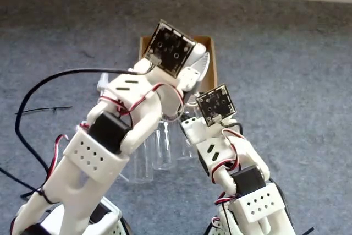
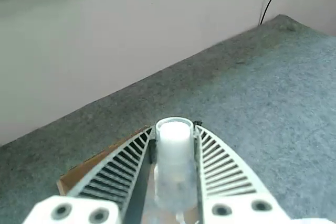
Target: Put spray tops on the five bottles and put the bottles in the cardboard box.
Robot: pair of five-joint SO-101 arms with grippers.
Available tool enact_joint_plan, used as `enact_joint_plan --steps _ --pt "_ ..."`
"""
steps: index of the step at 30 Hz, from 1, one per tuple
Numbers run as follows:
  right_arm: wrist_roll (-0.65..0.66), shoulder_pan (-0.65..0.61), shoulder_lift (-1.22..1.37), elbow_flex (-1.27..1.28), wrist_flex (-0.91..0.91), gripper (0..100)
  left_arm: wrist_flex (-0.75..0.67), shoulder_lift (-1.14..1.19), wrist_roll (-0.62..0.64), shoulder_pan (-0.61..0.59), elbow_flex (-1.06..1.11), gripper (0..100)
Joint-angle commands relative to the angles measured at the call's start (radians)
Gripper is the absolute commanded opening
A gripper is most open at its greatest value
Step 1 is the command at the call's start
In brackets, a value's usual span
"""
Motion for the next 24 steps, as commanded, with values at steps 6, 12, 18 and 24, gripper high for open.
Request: enact_joint_plan --steps 6,12,18,24 --pt "-0.011 -0.002 -0.018 -0.016 -0.024 0.5 -0.02 -0.151 0.005 -0.019 0.108 0" --pt "-0.04 -0.002 -0.019 0.053 -0.251 0.5 -0.021 -0.15 0.006 -0.018 0.116 1" --pt "-0.061 -0.001 -0.019 0.197 -0.403 0.5 -0.018 -0.15 0.006 -0.018 0.114 12" --pt "-0.064 0.001 -0.019 0.202 -0.406 0.5 -0.014 -0.15 0.006 -0.021 0.082 13"
